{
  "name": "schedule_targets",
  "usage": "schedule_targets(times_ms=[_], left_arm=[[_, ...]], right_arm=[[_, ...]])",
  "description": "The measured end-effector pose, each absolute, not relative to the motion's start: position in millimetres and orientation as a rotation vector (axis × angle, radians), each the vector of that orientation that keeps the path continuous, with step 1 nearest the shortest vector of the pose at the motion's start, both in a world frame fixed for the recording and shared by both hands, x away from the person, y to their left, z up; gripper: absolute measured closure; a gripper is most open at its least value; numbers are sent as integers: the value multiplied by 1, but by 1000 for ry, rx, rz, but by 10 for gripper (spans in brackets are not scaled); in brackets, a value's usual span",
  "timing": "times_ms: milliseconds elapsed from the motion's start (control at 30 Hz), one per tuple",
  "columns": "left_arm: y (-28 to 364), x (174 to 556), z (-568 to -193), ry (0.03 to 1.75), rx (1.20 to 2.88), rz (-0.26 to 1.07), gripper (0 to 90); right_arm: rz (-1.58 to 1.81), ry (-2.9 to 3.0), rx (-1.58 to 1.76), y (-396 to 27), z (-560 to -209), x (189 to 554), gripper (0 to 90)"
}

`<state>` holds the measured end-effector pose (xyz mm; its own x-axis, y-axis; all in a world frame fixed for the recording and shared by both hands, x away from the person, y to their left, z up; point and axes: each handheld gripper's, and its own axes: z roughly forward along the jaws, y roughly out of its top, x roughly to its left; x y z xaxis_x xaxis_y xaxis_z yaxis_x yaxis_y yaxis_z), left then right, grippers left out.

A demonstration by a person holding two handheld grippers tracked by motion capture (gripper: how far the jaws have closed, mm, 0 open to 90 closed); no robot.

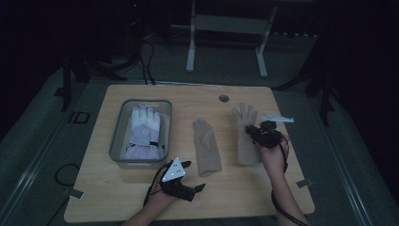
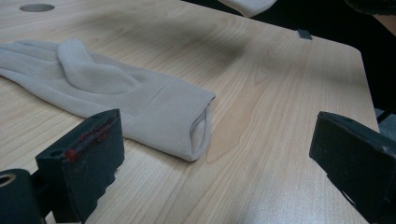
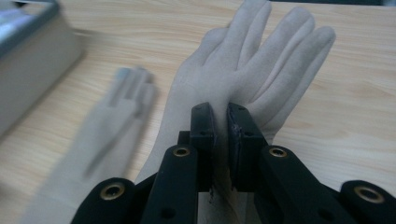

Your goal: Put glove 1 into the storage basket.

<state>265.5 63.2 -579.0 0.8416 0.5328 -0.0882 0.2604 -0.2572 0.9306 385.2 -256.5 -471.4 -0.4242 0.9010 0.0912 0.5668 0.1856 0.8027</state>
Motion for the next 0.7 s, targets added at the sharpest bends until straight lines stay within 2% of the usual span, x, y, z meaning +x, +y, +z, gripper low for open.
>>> schedule_targets(times_ms=[433, 700], left_arm=[[63, 265, -579, 594, 1855, 293, 33], [63, 264, -579, 592, 1852, 306, 29]], right_arm=[[1204, 2167, 1292, -165, -476, 380, 819], [1138, 2237, 1263, -132, -496, 383, 818]])
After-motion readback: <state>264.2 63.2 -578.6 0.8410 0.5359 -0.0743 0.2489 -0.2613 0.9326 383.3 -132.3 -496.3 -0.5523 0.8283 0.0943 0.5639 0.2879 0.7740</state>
